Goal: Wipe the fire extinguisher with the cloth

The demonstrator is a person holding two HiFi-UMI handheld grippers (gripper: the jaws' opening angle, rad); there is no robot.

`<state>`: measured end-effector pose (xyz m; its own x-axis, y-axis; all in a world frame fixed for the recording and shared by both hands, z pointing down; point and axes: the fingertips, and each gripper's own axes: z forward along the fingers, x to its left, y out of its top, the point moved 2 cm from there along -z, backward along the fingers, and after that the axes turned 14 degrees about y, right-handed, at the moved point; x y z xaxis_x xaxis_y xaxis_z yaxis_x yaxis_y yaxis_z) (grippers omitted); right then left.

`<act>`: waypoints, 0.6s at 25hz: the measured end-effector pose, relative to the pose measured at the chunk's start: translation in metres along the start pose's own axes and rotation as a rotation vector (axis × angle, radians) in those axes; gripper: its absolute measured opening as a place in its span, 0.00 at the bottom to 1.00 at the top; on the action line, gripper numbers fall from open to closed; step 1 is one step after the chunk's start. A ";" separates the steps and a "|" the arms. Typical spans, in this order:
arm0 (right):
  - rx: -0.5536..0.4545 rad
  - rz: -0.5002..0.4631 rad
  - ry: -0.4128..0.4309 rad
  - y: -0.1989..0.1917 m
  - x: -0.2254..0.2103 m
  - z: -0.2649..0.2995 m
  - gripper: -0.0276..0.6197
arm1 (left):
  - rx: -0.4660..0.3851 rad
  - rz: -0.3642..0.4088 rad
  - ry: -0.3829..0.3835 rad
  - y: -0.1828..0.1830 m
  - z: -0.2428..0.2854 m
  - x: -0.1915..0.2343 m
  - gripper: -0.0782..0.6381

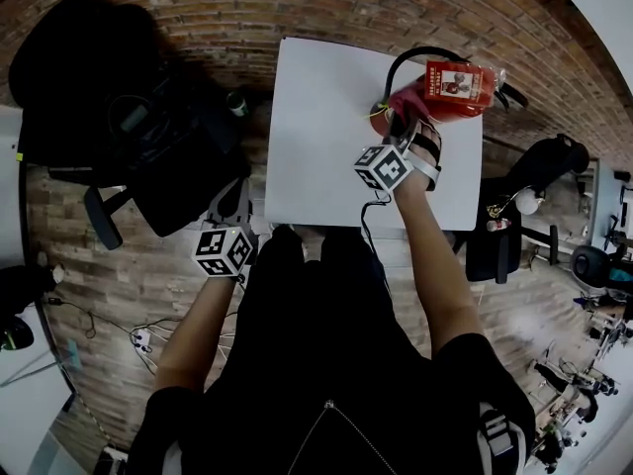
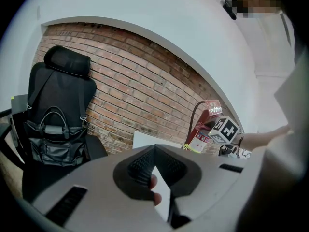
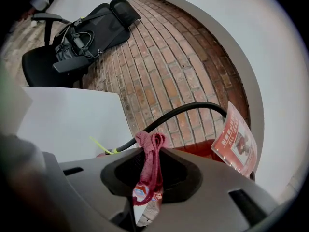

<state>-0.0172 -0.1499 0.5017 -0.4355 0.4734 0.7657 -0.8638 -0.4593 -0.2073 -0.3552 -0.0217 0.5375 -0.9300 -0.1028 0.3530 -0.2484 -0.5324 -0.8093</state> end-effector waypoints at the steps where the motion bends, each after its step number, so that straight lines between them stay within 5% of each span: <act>1: 0.001 0.000 0.005 0.000 0.002 0.002 0.20 | 0.002 0.000 0.002 0.000 0.000 0.001 0.15; 15: 0.020 -0.004 0.065 -0.007 0.032 0.025 0.20 | 0.020 0.014 0.018 -0.002 0.000 0.007 0.15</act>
<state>-0.0184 -0.1505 0.5429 -0.4478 0.5226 0.7255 -0.8606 -0.4719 -0.1912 -0.3614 -0.0212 0.5420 -0.9379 -0.0952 0.3335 -0.2305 -0.5475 -0.8045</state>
